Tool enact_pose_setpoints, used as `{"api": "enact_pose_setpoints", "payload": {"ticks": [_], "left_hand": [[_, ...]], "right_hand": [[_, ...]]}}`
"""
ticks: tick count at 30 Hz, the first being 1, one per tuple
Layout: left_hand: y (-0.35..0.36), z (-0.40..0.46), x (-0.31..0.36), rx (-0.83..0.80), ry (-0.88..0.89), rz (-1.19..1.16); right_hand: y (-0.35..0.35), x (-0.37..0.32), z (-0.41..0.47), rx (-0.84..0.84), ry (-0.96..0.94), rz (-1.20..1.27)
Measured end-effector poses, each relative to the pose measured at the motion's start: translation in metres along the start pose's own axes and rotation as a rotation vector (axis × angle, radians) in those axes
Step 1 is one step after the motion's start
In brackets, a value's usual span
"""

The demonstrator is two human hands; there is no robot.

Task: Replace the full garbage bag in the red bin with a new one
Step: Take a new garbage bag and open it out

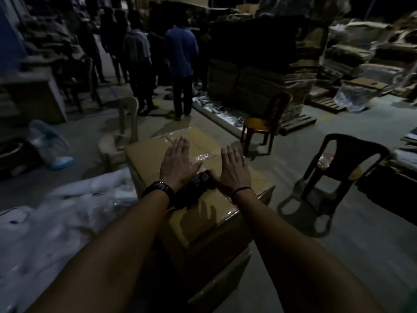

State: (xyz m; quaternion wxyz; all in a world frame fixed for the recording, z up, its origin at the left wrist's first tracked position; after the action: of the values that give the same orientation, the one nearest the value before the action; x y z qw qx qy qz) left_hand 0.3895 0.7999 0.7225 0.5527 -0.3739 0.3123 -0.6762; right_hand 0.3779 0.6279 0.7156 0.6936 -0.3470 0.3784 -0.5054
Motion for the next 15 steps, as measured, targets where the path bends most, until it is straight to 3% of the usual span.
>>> {"api": "enact_pose_setpoints", "payload": {"ticks": [8, 11, 15], "left_hand": [[0.084, -0.036, -0.047, -0.255, -0.1, -0.148], [0.105, -0.035, -0.052, -0.275, -0.179, -0.267], [0.116, -0.017, -0.044, -0.327, -0.144, -0.338]], "right_hand": [[0.094, -0.044, -0.02, -0.221, -0.023, 0.05], [0.118, -0.044, -0.026, -0.27, -0.001, 0.079], [0.135, -0.037, -0.028, -0.306, 0.054, 0.108]]}}
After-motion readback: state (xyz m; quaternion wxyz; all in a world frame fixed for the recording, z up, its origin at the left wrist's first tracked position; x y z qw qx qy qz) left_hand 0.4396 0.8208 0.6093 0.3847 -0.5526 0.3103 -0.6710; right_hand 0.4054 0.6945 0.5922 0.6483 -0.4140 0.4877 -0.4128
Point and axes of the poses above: each hand's wrist, its own z-axis towards the middle knuckle, its own y-axis out of the palm, x = y × z, the point moved 6 cm from there along z, towards the middle knuckle, and after that the axes turned 10 degrees about x, right-handed, at the moved point
